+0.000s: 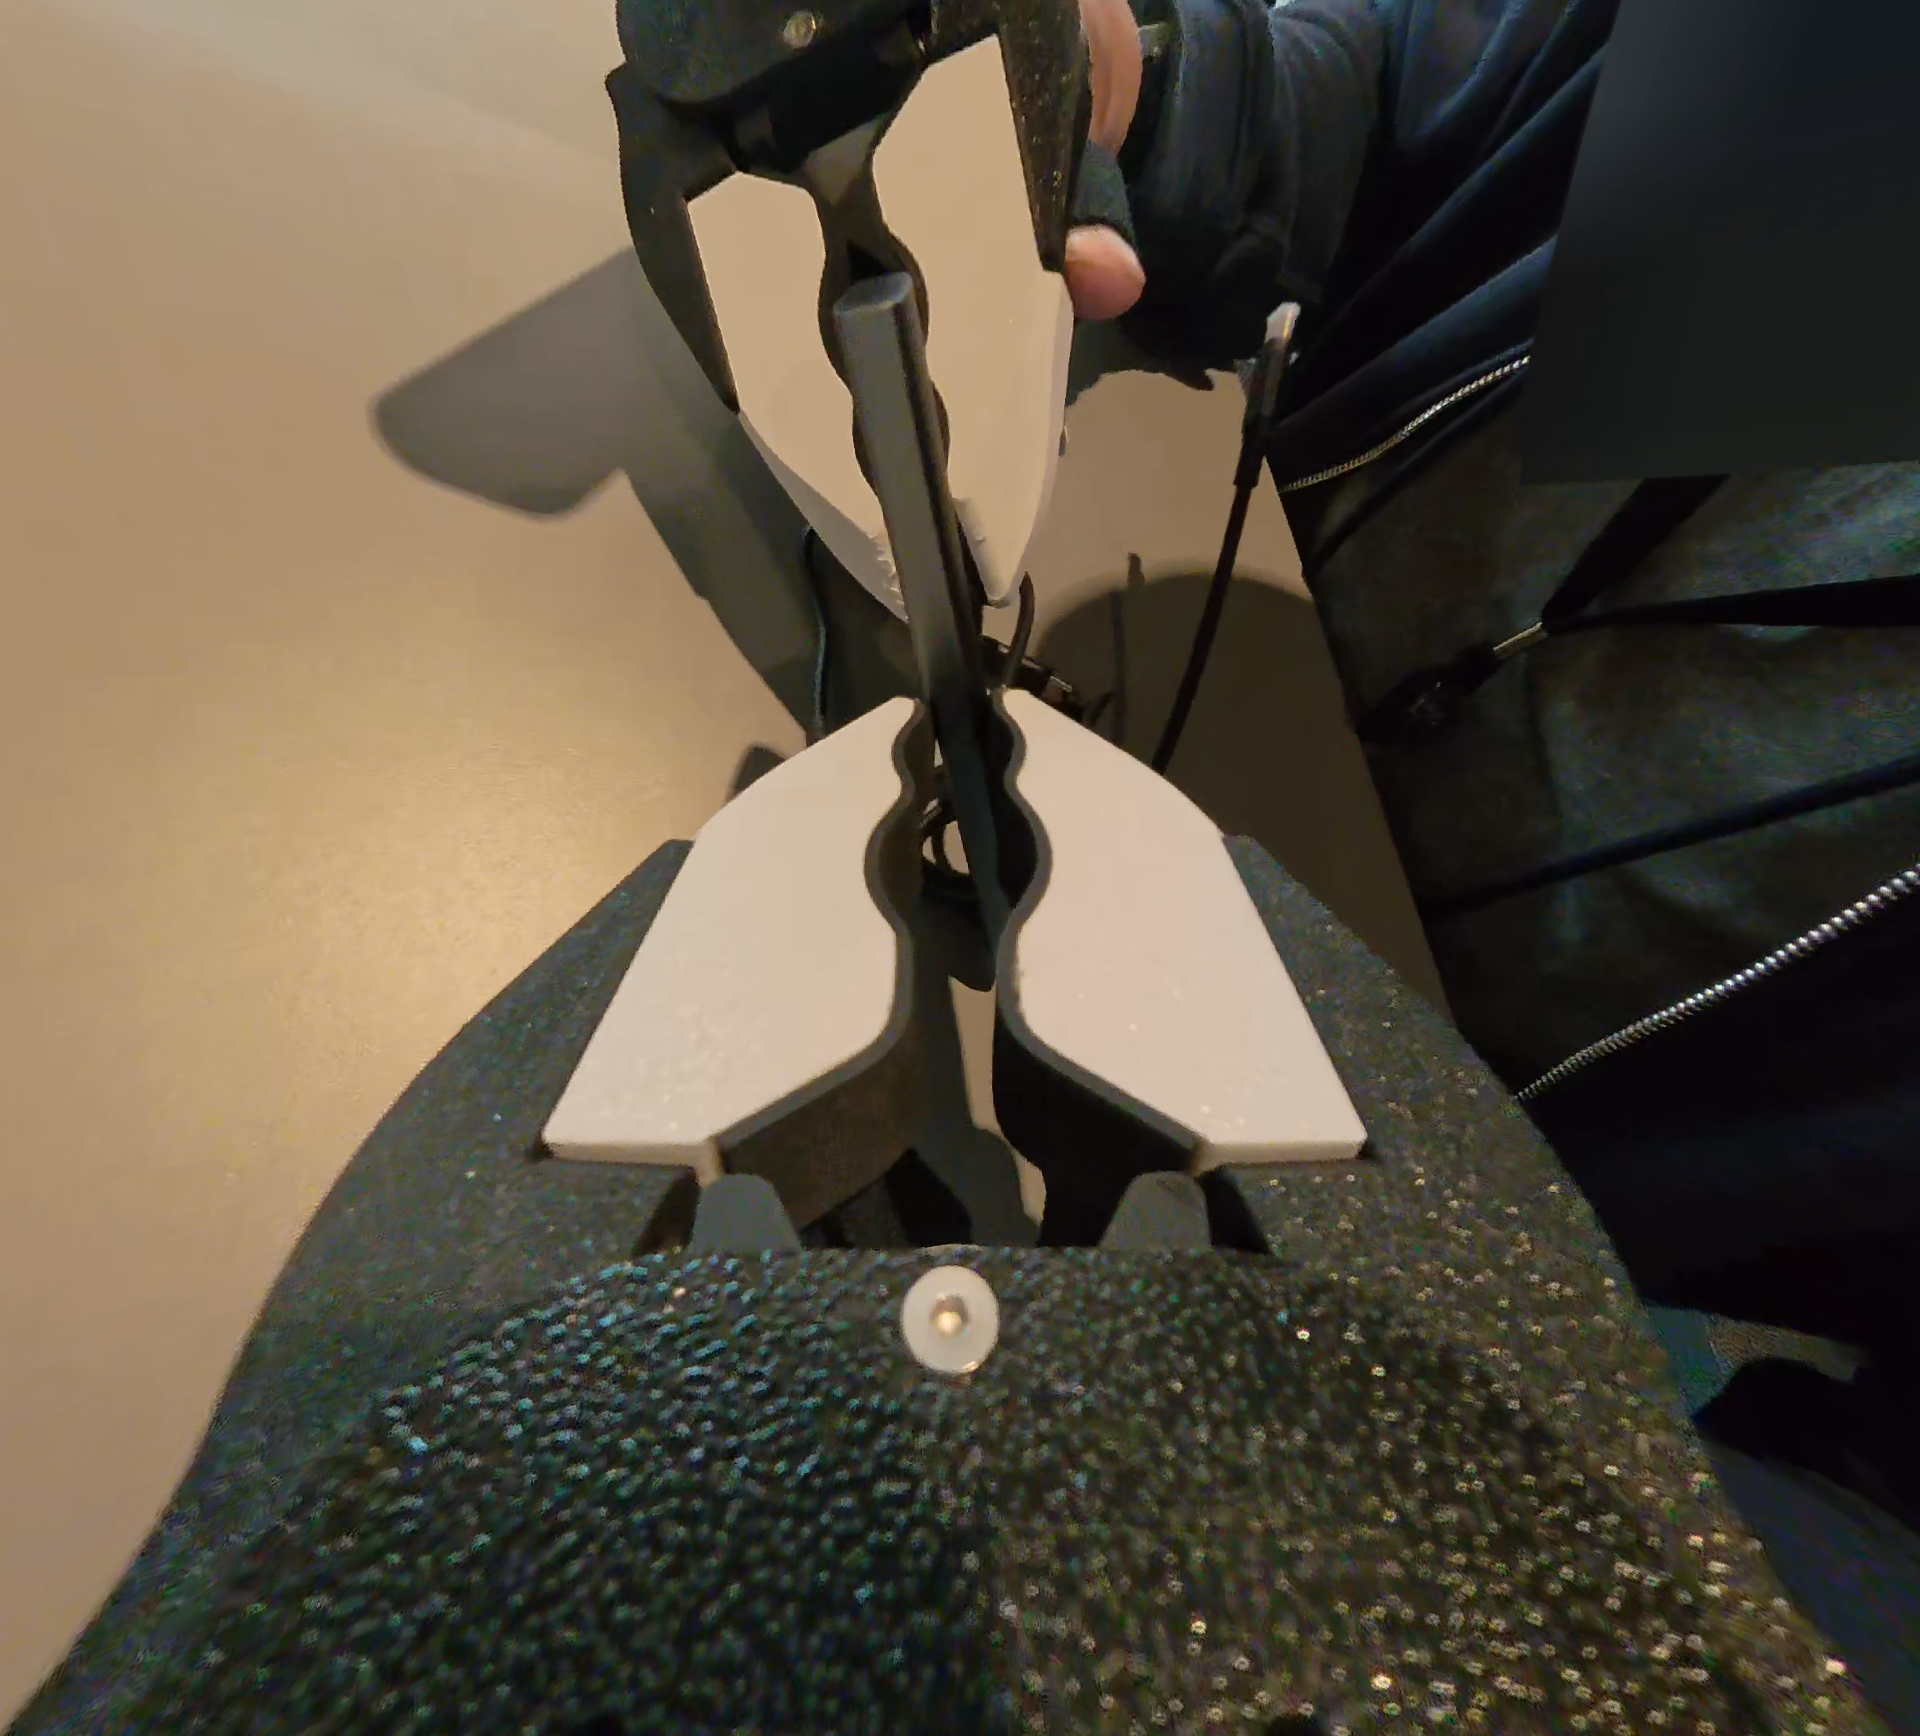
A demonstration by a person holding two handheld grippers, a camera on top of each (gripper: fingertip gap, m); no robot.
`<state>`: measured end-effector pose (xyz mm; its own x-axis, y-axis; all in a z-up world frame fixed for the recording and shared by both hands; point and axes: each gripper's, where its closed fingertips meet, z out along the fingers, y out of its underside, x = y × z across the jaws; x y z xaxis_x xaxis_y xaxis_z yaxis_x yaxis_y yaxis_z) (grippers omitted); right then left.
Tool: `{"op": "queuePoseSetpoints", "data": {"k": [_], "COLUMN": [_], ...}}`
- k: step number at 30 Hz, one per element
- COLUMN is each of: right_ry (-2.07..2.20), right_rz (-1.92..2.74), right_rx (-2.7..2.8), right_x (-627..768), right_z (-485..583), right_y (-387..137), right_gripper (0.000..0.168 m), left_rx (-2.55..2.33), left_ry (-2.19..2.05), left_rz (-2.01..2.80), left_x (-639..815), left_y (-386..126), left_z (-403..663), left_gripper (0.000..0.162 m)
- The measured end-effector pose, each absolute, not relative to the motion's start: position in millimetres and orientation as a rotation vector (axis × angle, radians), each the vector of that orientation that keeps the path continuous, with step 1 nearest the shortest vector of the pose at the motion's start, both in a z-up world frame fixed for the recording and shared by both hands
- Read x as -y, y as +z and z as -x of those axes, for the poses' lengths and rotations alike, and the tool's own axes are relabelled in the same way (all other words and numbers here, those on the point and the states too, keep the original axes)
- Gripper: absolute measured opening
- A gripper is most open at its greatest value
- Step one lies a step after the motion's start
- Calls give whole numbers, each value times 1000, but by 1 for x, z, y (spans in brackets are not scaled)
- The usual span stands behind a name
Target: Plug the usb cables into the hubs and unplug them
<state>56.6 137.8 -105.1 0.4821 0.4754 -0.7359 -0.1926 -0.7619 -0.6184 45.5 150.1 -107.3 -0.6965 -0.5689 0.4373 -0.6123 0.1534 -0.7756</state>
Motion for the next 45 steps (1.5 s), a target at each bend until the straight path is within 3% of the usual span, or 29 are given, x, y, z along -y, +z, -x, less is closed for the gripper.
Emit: {"op": "queuePoseSetpoints", "data": {"k": [20,29,35,45], "right_ry": [1309,1297,1252,1226], "right_rz": [1887,1921,1935,1972], "right_rx": [58,130,101,115], "right_x": [-144,-130,-137,-137], "right_z": [-93,-90,-87,-86], "right_y": [-83,-92,-95,-100], "right_gripper": [9,19,6,5], "left_rx": [2043,1983,1966,2033], "left_ry": [1868,1922,1944,1872], "left_rz": [-1215,-1306,-1299,-1299], "left_x": [-152,-164,-162,-159], "left_y": [-99,-96,-93,-101], "left_z": [-60,-68,-69,-66], "left_gripper": [9,9,9,9]}}
